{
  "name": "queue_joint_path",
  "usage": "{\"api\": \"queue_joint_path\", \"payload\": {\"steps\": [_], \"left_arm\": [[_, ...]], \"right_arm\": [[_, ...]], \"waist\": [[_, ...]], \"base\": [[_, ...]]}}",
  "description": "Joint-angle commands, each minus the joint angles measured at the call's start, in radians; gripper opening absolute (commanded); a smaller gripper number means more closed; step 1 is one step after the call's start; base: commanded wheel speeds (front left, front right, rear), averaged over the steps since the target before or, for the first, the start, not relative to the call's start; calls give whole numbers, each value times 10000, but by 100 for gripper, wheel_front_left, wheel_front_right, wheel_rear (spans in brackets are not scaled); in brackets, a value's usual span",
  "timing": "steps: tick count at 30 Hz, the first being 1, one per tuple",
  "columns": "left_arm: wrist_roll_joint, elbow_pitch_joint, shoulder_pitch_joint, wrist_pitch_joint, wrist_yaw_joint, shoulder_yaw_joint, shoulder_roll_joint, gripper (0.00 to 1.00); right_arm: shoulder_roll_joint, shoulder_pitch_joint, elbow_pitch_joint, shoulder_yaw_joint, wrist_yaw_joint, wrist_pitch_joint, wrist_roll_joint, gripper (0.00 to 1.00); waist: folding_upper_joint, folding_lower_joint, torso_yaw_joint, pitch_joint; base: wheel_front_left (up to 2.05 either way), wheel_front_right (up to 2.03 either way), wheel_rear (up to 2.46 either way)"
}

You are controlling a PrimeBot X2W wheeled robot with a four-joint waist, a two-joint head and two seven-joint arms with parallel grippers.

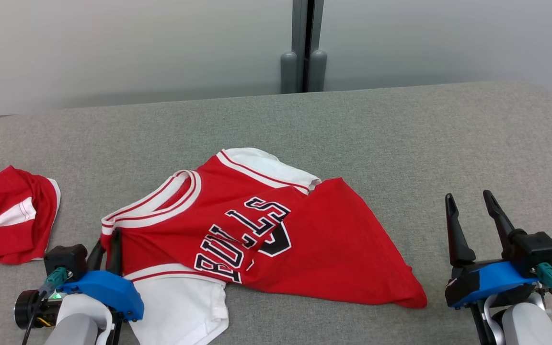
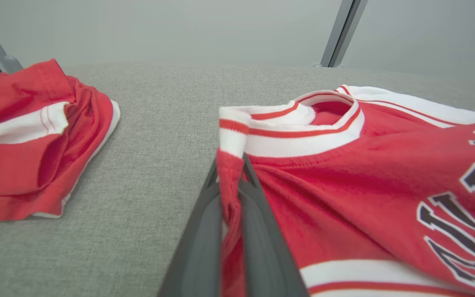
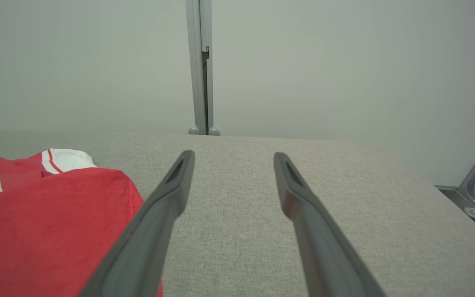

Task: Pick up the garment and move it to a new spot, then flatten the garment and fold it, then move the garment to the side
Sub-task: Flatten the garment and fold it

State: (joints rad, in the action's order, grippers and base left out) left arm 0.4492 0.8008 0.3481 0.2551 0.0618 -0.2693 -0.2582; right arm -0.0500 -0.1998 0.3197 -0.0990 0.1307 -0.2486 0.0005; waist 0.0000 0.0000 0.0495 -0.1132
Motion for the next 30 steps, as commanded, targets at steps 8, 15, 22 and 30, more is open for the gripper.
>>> {"api": "queue_joint_path", "payload": {"steps": [8,15,22,30], "left_arm": [[-635,-2003,-586,107,-418,780,221,100],[-1412,-4192,-1649,110,-467,1835,599,100],[-2247,-5619,-2765,111,-209,2615,1136,100],[-2770,-6026,-3462,112,29,3039,1540,100]], "right_arm": [[-11,-219,195,-134,1,-73,-54,100],[-25,-50,237,-246,1,-101,-55,100],[-107,368,86,-527,1,-126,-1,100],[-56,802,-89,-408,1,6,48,100]], "waist": [[0,0,-115,156],[0,0,-195,421],[0,0,-273,787],[0,0,-354,945]], "base": [[0,0,0],[0,0,0],[0,0,0],[0,0,0]]}}
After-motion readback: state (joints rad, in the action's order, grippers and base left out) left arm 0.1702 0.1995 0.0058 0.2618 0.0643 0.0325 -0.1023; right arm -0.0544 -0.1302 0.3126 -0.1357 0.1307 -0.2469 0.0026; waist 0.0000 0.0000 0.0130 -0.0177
